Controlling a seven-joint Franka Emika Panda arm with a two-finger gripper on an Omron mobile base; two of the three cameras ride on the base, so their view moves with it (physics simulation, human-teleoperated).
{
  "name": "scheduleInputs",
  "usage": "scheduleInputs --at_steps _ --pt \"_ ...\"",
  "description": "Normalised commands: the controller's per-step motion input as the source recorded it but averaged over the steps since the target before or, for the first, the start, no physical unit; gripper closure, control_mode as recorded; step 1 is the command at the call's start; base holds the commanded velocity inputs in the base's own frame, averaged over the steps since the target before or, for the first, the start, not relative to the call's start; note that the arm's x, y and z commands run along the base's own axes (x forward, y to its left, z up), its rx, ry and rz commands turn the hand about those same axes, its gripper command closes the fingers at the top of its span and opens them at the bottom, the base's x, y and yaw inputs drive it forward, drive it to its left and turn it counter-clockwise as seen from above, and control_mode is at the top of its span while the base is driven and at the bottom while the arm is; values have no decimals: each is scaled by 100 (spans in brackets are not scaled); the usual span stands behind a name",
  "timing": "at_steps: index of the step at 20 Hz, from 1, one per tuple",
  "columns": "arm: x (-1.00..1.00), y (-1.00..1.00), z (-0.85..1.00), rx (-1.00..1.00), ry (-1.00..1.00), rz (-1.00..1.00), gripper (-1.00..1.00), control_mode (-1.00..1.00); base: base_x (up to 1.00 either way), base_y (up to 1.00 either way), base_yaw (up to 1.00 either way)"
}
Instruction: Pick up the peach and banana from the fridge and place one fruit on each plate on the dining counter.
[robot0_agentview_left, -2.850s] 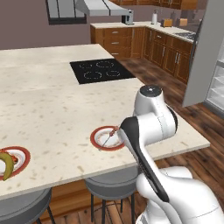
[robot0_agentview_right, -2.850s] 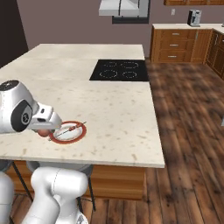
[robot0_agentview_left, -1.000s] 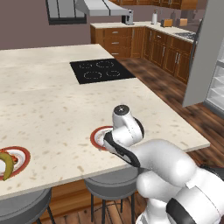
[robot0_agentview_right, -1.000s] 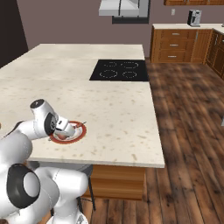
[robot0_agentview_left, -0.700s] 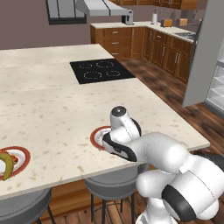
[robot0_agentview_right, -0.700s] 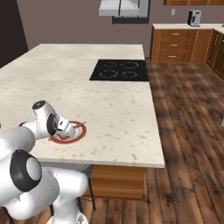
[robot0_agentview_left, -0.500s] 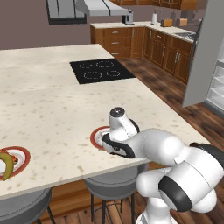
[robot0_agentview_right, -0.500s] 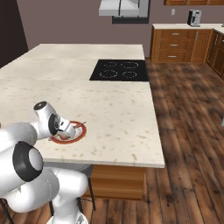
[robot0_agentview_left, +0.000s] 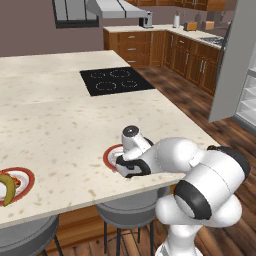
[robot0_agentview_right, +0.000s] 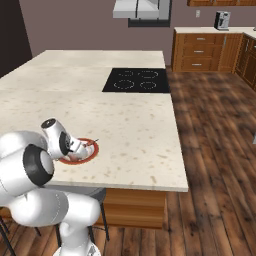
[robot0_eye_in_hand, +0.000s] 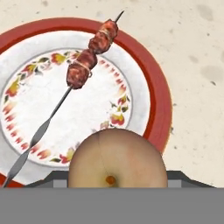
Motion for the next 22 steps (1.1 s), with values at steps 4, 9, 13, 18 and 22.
scheduleInputs --at_steps 4,9,13,18,22 --pt "1 2 -27 0 0 0 -100 -100 0 0 0" --pt "0 0 -11 1 0 0 -100 -100 0 0 0" --pt "0 0 1 1 -1 0 -100 -100 0 0 0" --pt "-14 0 31 0 -3 0 -100 -100 0 0 0" --pt "-30 0 53 0 -9 0 -100 -100 0 0 0"
